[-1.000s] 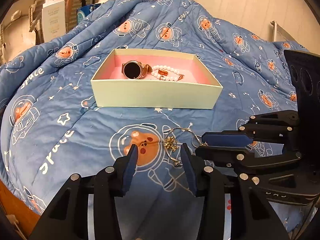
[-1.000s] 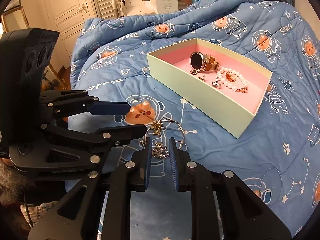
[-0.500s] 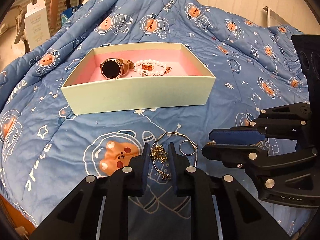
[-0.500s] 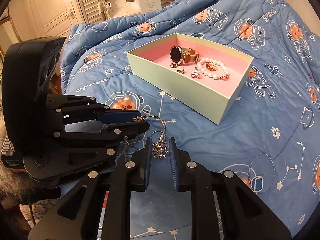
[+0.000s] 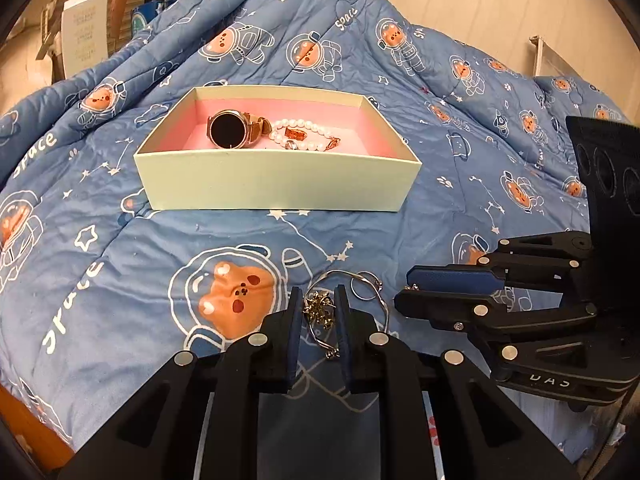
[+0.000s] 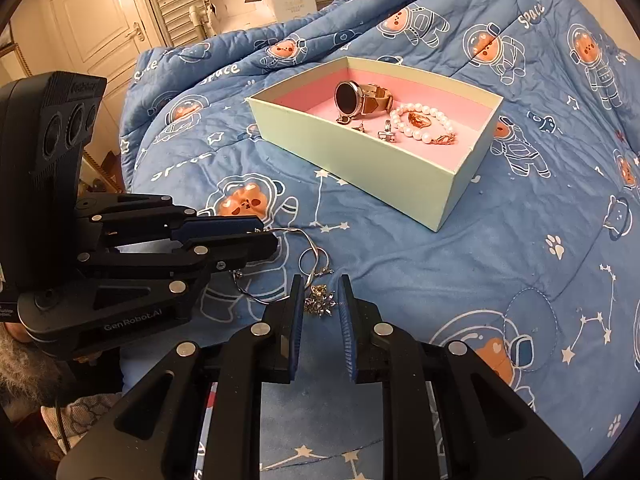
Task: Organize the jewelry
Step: 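Move both open grippers to the gold charm cluster on the comforter, then grasp a gold charm with the left gripper while the right gripper grasps a gold flower charm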
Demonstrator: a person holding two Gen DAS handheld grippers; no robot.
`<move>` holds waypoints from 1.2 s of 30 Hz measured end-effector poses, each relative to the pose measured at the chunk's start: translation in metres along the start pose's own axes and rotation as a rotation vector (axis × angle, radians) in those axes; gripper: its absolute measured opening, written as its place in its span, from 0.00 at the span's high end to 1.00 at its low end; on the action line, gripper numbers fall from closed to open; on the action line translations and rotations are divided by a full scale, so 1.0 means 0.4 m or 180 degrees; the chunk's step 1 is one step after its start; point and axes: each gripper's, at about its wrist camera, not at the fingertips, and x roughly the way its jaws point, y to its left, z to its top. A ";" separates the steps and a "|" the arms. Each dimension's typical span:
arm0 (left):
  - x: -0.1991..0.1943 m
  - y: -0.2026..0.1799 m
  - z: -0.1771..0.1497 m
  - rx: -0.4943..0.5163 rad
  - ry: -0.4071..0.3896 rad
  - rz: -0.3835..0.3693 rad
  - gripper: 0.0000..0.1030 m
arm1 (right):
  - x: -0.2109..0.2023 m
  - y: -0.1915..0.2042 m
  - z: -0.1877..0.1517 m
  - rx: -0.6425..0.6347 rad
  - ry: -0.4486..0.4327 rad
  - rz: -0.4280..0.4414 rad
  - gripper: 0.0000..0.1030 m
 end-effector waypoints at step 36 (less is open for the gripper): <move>-0.004 -0.031 -0.011 0.0210 -0.0038 0.0095 0.73 | 0.000 -0.004 -0.016 0.0048 0.0059 0.0018 0.83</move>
